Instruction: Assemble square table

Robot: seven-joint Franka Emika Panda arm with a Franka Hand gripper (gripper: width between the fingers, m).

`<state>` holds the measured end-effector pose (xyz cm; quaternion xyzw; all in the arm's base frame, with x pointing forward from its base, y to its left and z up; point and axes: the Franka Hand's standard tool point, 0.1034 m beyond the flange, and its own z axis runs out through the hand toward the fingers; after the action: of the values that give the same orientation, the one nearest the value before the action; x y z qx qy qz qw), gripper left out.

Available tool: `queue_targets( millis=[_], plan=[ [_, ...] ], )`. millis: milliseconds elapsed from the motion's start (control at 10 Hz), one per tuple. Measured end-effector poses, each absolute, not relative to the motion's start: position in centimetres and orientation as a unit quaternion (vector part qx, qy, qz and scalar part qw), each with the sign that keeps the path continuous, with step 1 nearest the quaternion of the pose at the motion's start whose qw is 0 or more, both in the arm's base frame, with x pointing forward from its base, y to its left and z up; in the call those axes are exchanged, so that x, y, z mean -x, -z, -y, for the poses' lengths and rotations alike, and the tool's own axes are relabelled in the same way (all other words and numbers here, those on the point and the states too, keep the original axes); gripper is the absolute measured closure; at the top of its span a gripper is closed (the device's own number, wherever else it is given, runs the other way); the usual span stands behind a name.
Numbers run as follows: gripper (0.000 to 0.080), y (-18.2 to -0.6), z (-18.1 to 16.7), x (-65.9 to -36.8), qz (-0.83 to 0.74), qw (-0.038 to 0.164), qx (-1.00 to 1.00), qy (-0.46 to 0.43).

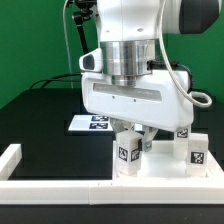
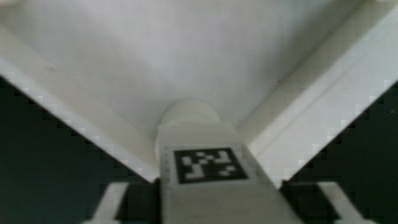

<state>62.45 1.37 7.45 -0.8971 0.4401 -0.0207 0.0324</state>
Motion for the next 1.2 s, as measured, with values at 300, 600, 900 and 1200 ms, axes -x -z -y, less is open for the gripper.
queue_targets(
  millis=[300, 600, 900, 1200],
  plan=[
    [0.0506, -7.39, -1.32, -62.44, -0.528, 0.034, 0.848, 0.018],
    [0.0506, -7.32, -0.69, -62.47, -0.661, 0.04, 0.75, 0.004],
    [0.0506, -7.17, -1.15, -62.64, -0.825, 0.069, 0.56, -0.014],
    [0.0431, -7.18, -1.12, -62.78, -0.834, 0.075, 0.546, -0.013]
  ],
)
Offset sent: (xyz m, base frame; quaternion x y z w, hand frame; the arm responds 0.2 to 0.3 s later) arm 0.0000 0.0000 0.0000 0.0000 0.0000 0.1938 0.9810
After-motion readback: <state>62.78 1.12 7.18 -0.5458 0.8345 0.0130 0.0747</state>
